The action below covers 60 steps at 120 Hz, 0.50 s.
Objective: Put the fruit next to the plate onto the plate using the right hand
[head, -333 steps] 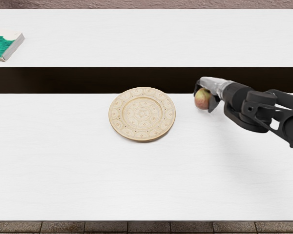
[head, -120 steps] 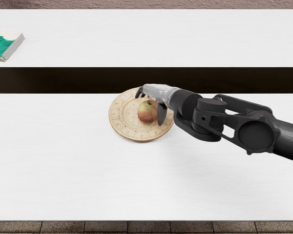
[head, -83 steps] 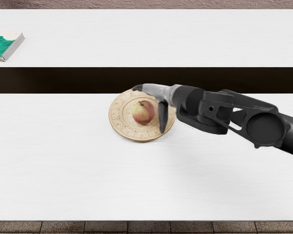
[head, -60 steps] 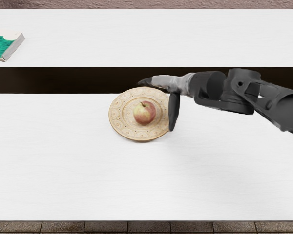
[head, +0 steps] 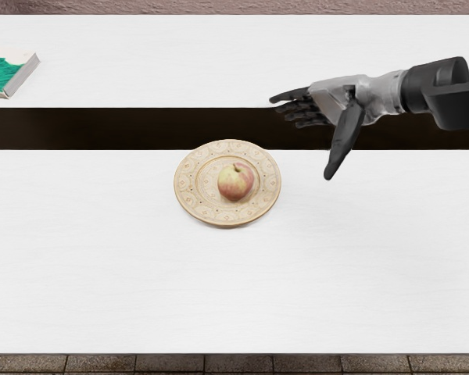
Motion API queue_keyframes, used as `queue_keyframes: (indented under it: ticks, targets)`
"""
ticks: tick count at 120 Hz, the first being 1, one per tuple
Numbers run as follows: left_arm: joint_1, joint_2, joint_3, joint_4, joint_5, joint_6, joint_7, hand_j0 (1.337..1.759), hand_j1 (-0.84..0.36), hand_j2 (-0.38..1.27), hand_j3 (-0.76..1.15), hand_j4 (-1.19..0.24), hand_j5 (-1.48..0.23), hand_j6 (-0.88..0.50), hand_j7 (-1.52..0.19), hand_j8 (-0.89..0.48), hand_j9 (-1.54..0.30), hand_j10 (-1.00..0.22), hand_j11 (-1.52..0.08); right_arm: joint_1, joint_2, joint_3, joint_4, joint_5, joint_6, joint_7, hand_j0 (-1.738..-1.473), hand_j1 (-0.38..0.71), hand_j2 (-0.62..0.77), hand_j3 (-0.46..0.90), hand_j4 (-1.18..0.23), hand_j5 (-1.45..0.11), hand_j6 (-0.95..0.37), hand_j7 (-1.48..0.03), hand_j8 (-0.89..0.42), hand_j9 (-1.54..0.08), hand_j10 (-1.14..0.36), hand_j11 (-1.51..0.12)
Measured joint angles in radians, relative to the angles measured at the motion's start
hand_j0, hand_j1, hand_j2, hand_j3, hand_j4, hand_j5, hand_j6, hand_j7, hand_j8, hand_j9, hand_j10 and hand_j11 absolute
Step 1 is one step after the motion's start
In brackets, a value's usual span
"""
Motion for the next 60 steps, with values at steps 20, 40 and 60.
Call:
queue_keyframes:
  ticks: [20,40,60]
  targets:
    - [0.001,0.0,0.0,-0.002,0.0,0.0,0.0,1.658,0.35,0.0,0.0,0.0,0.0,0.0,0.0,0.0,0.0,0.0,0.0,-0.007,-0.063,0.0,-0.022,0.074,0.002,0.0,-1.658,-0.35,0.0,0.0,0.0,0.0,0.0,0.0,0.0,0.0,0.0,0.0]
    - [-0.005,0.0,0.0,-0.006,0.0,0.0,0.0,1.658,0.35,0.0,0.0,0.0,0.0,0.0,0.0,0.0,0.0,0.0,0.0,-0.016,-0.103,-0.002,-0.03,0.118,0.002,0.0,-1.658,-0.35,0.0,0.0,0.0,0.0,0.0,0.0,0.0,0.0,0.0,0.0]
    - [-0.007,0.0,-0.001,-0.007,0.0,0.0,0.0,1.658,0.35,0.0,0.0,0.0,0.0,0.0,0.0,0.0,0.0,0.0,0.0,-0.022,-0.115,-0.005,-0.03,0.127,0.003,0.0,-1.658,-0.35,0.0,0.0,0.0,0.0,0.0,0.0,0.0,0.0,0.0,0.0]
